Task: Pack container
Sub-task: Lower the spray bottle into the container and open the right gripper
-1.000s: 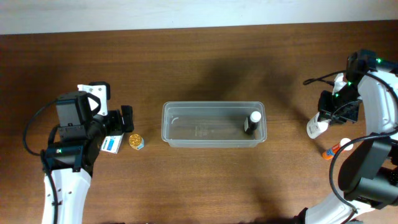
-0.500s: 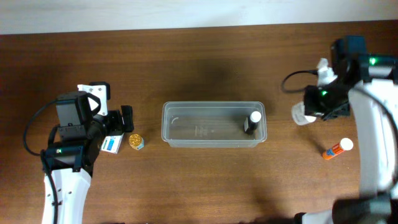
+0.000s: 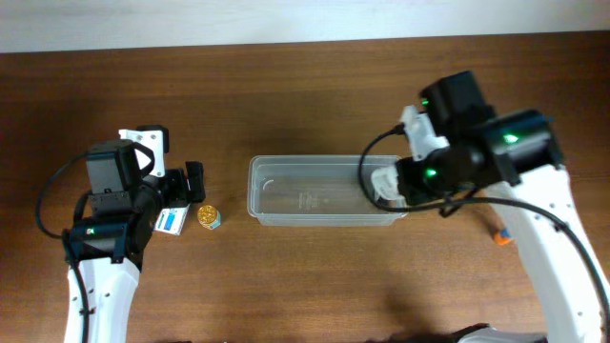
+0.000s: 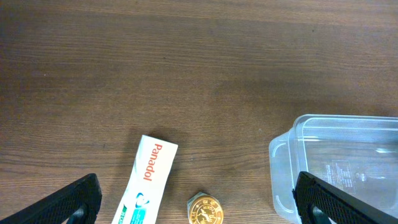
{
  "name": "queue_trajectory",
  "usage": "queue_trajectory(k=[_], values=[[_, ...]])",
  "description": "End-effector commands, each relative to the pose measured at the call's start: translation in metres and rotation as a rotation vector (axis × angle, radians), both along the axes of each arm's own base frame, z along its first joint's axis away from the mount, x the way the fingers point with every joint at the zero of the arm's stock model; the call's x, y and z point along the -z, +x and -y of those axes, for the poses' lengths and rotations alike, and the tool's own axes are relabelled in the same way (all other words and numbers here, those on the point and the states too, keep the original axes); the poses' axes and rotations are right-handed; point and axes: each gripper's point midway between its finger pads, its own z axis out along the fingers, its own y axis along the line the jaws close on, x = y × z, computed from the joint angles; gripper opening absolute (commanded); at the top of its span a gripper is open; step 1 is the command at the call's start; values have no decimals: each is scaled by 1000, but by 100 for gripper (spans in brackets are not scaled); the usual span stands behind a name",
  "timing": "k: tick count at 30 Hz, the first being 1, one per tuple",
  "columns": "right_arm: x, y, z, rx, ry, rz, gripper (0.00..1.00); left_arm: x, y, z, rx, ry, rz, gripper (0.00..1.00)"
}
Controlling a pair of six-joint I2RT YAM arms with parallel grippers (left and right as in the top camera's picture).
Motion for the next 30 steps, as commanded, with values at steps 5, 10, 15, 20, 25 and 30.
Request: queue_trajectory(k=[5, 10, 15, 20, 25, 30], values=[[30, 17, -16, -24, -23, -82, 11, -9, 4, -1, -2, -6, 21, 99], [64, 29, -20, -23, -52, -139, 11, -9, 4, -1, -2, -6, 21, 99], [101, 30, -17, -20, -91, -204, 8, -9, 4, -1, -2, -6, 21, 99], [127, 25, -15, -19, -104, -242, 8, -9, 4, -1, -2, -6, 21, 99], [136, 17, -12, -20, -114, -271, 11, -9, 4, -1, -2, -5, 21, 99], [137, 17, -12, -21, -114, -270, 27, -9, 4, -1, -2, -5, 22, 99]])
